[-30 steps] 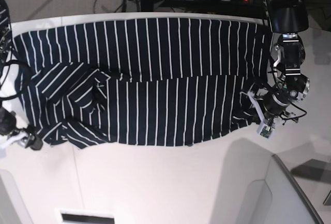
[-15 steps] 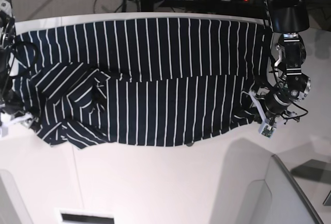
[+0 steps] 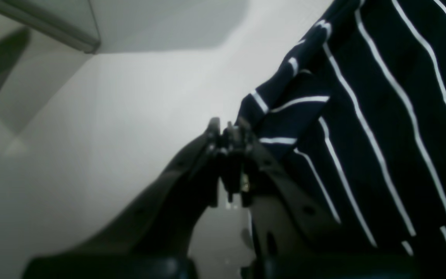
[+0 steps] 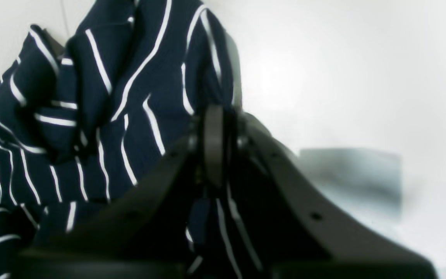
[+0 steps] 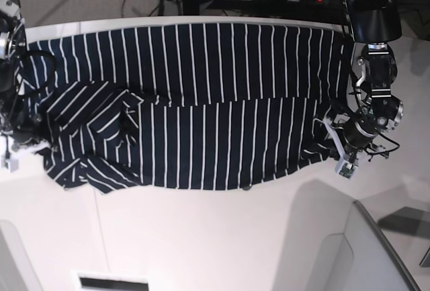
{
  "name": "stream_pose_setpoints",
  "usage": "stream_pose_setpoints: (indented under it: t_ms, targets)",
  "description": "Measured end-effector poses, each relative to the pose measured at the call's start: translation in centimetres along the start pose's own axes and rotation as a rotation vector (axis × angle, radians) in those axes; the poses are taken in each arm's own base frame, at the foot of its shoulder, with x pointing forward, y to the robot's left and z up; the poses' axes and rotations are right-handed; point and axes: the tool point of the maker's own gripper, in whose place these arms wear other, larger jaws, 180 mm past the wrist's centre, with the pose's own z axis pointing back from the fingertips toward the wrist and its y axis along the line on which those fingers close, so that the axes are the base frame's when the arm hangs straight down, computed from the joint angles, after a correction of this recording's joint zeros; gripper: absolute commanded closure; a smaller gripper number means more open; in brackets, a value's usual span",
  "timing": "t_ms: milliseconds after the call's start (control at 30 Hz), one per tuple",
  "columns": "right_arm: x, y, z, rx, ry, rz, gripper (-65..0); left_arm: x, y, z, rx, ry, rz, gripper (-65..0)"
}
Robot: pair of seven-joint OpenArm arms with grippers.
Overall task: Layout the t-shirt on the table in an organized manner, then fold the t-shirt properly
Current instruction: 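Grasp the shirt's opposite side edge with the right gripper and pull outward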
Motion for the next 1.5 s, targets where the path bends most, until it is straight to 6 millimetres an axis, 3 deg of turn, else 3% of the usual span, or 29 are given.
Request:
stream_pose_setpoints:
  t_ms: [233, 433, 767, 867, 1000, 1067, 1200, 1333, 1433, 1500]
  targets:
    - [0.2, 1.6, 1.4, 0.079, 0.039, 0.116, 0.0, 0.1, 0.0, 0.0, -0.001, -0.001, -0.001, 0.0]
    - [0.7, 1.2, 5.0, 0.059, 0.053, 0.161, 0.0, 0.2, 0.0, -0.1, -0.001, -0.003, -0.003, 0.0]
    - [-4.5, 1.7, 8.8, 0.042, 0.215, 0.134, -1.5, 0.3, 0.0, -0.1, -0.001, -0.004, -0.003, 0.0]
    - [-5.6, 1.7, 8.8, 0.038, 0.259, 0.126, -15.3, 0.3, 0.0, -0.1, -0.001, -0.004, -0.003, 0.0]
    - [-4.7, 1.6, 9.4, 0.022, 0.256, 0.149, -37.8, 0.3, 0.0, -0.1, -0.001, -0.004, -0.003, 0.0]
    - [-3.6, 1.7, 9.7, 0.017, 0.228, 0.171, -39.6, 0.3, 0.0, -0.1, -0.001, -0.004, -0.003, 0.0]
    - [-0.1, 2.2, 9.5, 0.024, 0.173, 0.204, -39.2, 0.2, -0.1, -0.1, -0.002, -0.002, -0.005, 0.0]
    - [4.5, 2.2, 7.3, 0.041, 0.081, 0.149, -39.2, 0.2, -0.1, -0.1, -0.004, -0.003, -0.005, 0.0]
    - [4.2, 1.7, 4.3, -0.01, 0.155, 0.228, -39.2, 0.1, -0.1, -0.1, -0.003, 0.0, -0.006, 0.0]
    - [3.5, 2.8, 2.2, 0.017, 0.165, 0.239, -39.2, 0.0, -0.1, -0.1, 0.0, 0.006, -0.011, 0.0]
